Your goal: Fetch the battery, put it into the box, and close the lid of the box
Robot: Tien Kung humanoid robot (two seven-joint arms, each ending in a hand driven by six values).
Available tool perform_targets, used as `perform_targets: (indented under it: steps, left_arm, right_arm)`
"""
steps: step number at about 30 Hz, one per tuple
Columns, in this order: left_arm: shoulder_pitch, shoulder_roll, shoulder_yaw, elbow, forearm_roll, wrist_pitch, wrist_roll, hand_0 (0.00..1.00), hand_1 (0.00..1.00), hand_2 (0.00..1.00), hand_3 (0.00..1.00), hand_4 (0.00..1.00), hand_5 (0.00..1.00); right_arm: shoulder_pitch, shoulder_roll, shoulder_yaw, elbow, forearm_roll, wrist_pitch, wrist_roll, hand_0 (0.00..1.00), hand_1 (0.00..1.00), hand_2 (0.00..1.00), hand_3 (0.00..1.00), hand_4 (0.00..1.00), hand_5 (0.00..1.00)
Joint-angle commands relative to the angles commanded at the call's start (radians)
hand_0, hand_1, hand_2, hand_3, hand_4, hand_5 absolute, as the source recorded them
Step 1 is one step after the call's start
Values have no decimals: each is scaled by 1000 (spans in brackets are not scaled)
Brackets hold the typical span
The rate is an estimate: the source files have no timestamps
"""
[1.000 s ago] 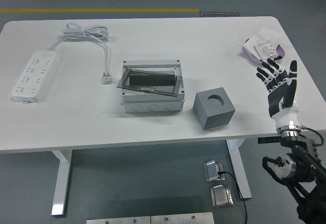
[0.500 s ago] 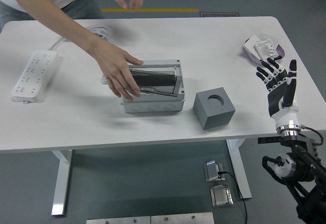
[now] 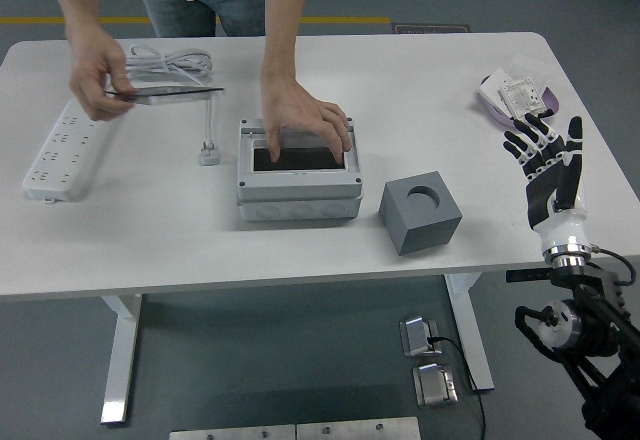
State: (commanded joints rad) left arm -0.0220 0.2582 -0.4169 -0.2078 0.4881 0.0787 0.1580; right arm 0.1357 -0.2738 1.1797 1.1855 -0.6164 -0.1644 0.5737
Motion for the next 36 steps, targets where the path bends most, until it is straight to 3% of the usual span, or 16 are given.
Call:
perform_targets:
  steps: [36]
  left_arm:
    - [-5,2,-2,-1,12,-1,2,633,684,582,577,545,2]
  right_arm:
    - [7,-2,-17,-5,-4,-1,-6,801,720,728,711,942,998]
